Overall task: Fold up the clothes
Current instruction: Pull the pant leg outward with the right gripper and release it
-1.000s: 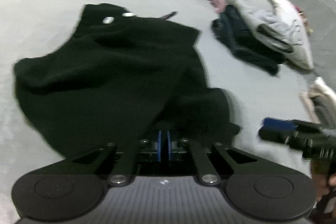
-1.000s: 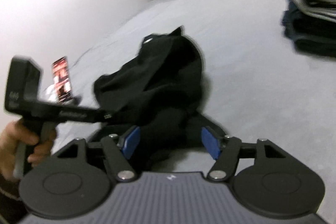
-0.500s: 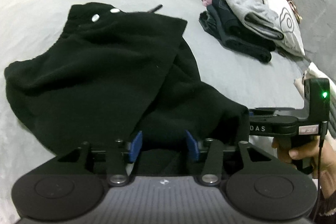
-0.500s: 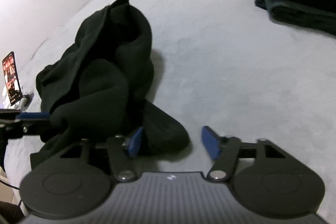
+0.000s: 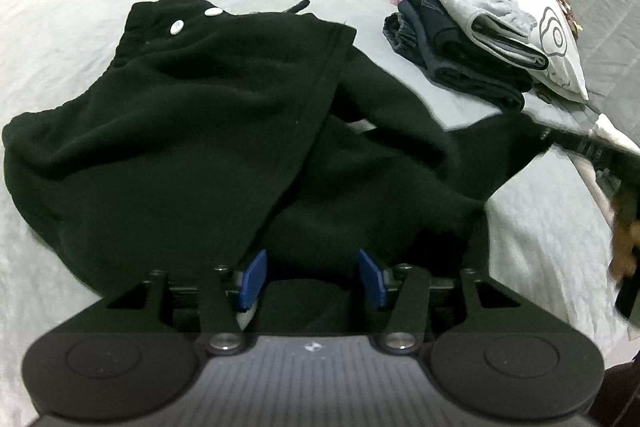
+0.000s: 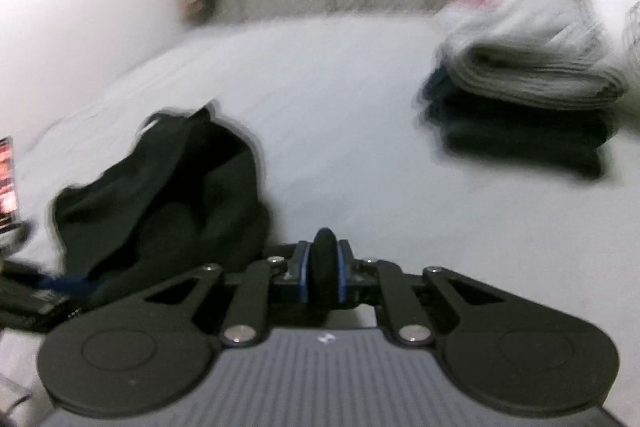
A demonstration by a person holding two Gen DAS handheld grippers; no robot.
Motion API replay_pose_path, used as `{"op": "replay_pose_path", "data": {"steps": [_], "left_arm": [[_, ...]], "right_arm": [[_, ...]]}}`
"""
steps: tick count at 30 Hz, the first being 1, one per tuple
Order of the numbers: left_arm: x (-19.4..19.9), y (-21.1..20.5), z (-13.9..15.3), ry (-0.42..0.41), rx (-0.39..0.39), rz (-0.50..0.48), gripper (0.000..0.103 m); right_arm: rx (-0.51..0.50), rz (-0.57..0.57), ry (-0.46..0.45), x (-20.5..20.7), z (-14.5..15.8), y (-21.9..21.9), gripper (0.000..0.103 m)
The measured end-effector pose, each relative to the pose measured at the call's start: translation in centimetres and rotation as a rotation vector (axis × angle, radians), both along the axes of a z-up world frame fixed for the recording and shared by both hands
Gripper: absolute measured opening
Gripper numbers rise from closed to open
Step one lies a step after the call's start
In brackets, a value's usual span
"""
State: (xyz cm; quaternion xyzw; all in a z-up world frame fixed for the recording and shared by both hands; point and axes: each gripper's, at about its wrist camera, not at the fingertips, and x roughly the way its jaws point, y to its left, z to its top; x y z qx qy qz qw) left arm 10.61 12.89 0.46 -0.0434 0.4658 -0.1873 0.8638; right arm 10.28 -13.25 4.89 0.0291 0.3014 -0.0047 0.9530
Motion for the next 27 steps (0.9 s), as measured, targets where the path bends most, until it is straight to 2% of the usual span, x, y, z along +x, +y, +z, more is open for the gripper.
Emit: {"op": "replay_pose_path", "data": {"steps": [5, 17, 22, 24, 26, 27], "left_arm": [[0.3, -0.2, -0.3, 0.005, 0.006, 0.001, 0.053], [0.9, -0.2, -0.7, 0.016, -0.002, 0.010, 0.053], [0.9, 0.0, -0.7, 0.021, -0.008, 0.007, 0.053], [0.8, 0.0, -0.6, 0.019, -0.005, 0.005, 0.053], [0.8, 0.0, -0.6, 0.020, -0.005, 0.003, 0.053], [0.8, 0.0, -0.5, 0.020, -0.004, 0.002, 0.054]], "right_arm": [[-0.077, -0.170, -0.092, -0.2, 1.9, -4.3, 0.010], [-0.163, -0.482, -0.201, 0.4, 3.0, -13.9, 0.010], [-0.193, -0.584, -0.226, 0.6, 2.9, -16.4, 0.010], [-0.182, -0.588, -0.212, 0.7, 2.5, -17.1, 0.010], [-0.163, -0.587, -0.189, 0.9, 2.0, -17.7, 0.012], [-0.159, -0.586, -0.172, 1.1, 1.7, -17.7, 0.018]]}}
